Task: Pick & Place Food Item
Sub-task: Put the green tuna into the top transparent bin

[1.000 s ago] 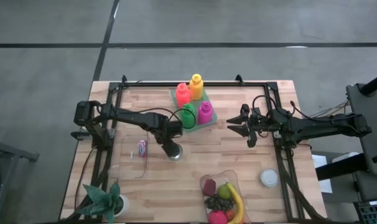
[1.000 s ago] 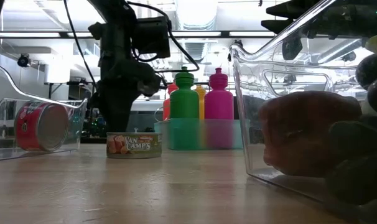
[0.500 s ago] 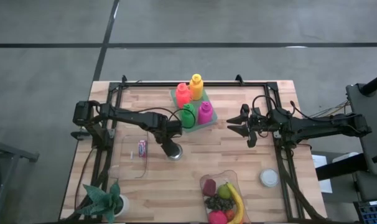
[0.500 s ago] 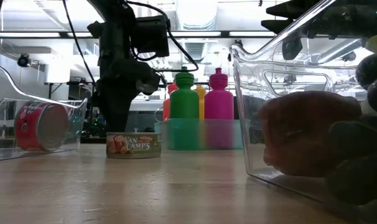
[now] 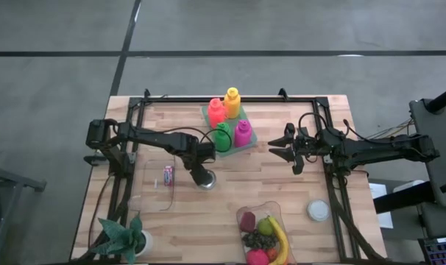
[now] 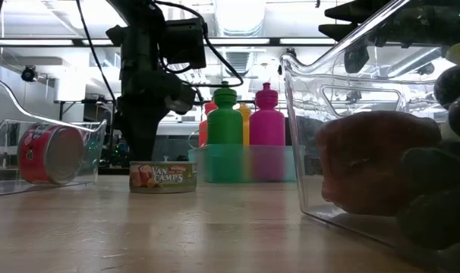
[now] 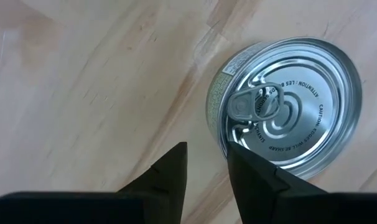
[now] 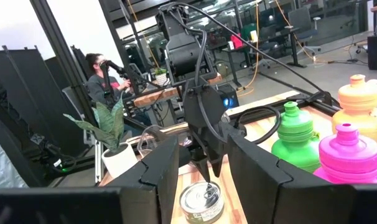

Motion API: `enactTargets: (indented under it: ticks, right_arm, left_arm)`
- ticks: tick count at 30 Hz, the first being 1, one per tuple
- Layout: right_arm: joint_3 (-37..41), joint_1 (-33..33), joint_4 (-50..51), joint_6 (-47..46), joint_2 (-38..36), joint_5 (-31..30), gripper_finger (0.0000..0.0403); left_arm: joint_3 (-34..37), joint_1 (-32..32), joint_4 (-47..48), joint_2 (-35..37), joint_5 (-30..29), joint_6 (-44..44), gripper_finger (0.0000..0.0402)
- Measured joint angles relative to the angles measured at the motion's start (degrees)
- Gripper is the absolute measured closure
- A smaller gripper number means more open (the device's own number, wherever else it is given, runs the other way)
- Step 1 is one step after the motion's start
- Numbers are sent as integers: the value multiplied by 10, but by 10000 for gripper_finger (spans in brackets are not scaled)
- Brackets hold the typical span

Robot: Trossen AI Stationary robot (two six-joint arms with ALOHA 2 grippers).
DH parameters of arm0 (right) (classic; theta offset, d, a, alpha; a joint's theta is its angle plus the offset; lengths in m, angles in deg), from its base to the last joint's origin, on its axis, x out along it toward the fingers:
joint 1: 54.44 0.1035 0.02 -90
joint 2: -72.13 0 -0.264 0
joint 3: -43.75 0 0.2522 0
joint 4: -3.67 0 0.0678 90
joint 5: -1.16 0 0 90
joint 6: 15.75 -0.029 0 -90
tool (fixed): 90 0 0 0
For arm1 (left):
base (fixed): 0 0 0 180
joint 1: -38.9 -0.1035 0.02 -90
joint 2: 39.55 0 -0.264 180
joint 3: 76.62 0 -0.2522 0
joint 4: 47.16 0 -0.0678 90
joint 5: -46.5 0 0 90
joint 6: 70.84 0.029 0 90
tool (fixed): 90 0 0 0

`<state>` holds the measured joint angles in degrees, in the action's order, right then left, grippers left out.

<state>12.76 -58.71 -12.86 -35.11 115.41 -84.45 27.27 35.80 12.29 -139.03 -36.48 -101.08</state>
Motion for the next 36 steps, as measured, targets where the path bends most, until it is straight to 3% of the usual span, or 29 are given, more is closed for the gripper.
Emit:
enactTargets:
  ticks: [10, 20, 36]
  right_arm:
    - [0, 0, 0, 0, 0, 0, 269]
    - [0, 0, 0, 0, 0, 0, 269]
    - [0, 0, 0, 0, 0, 0, 269]
  left_arm:
    - [-1, 0, 3, 0, -47, 8, 284]
    - [-1, 5, 4, 4, -42, -4, 284]
    - [8, 42, -4, 4, -29, -127, 284]
